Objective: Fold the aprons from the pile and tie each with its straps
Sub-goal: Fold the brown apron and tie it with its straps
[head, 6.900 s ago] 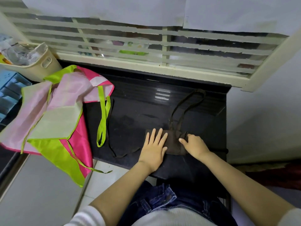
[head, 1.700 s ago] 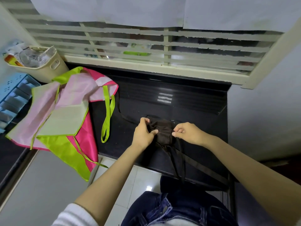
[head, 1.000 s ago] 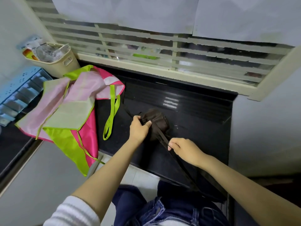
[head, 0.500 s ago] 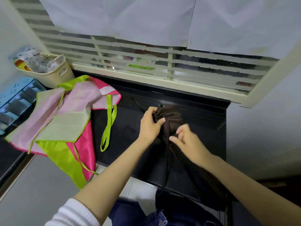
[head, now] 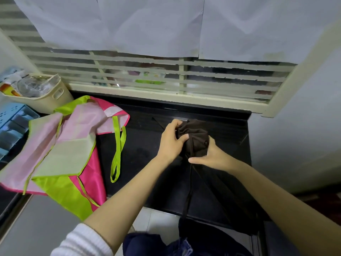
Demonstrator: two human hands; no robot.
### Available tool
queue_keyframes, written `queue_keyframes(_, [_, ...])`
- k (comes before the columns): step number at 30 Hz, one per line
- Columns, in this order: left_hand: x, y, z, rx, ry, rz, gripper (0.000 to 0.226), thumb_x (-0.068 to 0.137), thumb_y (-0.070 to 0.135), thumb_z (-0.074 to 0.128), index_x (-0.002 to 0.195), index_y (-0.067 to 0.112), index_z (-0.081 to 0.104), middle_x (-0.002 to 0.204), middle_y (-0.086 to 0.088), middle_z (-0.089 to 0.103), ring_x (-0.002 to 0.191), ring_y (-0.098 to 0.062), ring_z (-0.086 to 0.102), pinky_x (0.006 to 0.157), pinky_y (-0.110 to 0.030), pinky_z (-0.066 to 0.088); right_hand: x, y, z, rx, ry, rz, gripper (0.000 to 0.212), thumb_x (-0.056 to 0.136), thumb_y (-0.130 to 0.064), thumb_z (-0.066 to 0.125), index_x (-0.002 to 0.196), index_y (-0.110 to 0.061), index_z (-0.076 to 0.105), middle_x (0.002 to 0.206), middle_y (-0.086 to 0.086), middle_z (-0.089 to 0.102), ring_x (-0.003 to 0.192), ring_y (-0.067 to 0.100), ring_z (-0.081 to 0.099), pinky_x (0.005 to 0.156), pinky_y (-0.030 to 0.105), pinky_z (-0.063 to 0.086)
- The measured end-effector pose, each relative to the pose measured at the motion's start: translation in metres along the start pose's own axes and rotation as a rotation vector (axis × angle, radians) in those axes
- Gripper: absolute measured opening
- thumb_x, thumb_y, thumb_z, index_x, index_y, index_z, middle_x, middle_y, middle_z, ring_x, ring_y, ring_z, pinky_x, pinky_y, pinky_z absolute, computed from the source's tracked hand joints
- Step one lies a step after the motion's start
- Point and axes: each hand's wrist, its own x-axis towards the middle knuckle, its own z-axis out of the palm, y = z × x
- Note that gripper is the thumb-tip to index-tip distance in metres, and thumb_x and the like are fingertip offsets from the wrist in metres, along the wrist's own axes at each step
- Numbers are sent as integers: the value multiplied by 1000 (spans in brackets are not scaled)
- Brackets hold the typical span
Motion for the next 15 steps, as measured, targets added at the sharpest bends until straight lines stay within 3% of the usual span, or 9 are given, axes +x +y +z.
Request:
queue_keyframes(3, [-3, -4, 3, 1, -8, -5, 24, 82, 5, 67, 92, 20, 51, 97, -3, 59, 81, -6, 50, 73, -10, 38, -13, 17, 13, 79, -105, 142, 93, 78, -26, 76, 146, -11, 15, 115, 0, 52, 99, 8, 58, 71, 17, 50])
queue_keyframes(5, [-7, -9, 7, -5, -14, -17, 25, 81, 5, 68, 90, 22, 51, 95, -3, 59, 79, -6, 51, 73, -14, 38, -19, 23, 13, 56, -145, 198, 80, 80, -28, 73, 142, -7, 27, 95, 3, 59, 88, 11, 60, 65, 18, 48])
queue_keyframes(7, [-13, -12, 15, -5, -32, -26, 26, 79, 5, 69, 87, 23, 53, 94, -4, 61, 80, -8, 53, 76, -17, 41, -22, 26, 5, 33, -110, 157, 90, 76, -35, 77, 143, -6, 24, 117, 12, 58, 106, 17, 59, 78, 22, 48])
queue_keyframes(9, [-20, -14, 25, -12, -72, -41, 24, 77, 5, 71, 87, 20, 56, 90, -4, 64, 79, -8, 55, 77, -19, 44, -22, 31, -9, 99, 5, 140, 123, 63, -48, 82, 149, -12, 2, 139, 3, 43, 122, 15, 48, 102, 30, 42])
queue_keyframes(10, [-24, -14, 31, -31, -101, -47, 23, 77, 5, 71, 88, 19, 57, 87, -1, 64, 77, -7, 55, 76, -17, 44, -23, 31, -15, 140, 59, 143, 125, 64, -48, 82, 150, -15, -3, 136, -3, 43, 122, 12, 48, 105, 32, 40])
queue_keyframes(12, [-32, -13, 42, -81, -158, -48, 21, 78, 5, 72, 90, 16, 59, 83, 5, 63, 75, -3, 54, 73, -13, 43, -28, 32, -24, 134, 80, 118, 93, 75, -38, 76, 146, -16, 21, 122, -10, 50, 108, 2, 54, 93, 20, 45])
queue_keyframes(14, [-38, -12, 52, -110, -215, -27, 22, 78, 6, 73, 90, 17, 59, 82, 9, 62, 75, 0, 54, 74, -11, 41, -34, 35, -30, 87, 28, 75, 49, 80, -35, 73, 124, -24, 53, 113, -12, 60, 99, -6, 59, 83, 10, 45])
queue_keyframes(15, [-41, -11, 56, -118, -251, -16, 22, 78, 8, 74, 90, 17, 58, 81, 11, 61, 75, 2, 54, 74, -10, 40, -39, 39, -31, 70, 26, 47, 49, 77, -42, 75, 119, -26, 56, 114, -11, 62, 103, -3, 59, 89, 13, 46])
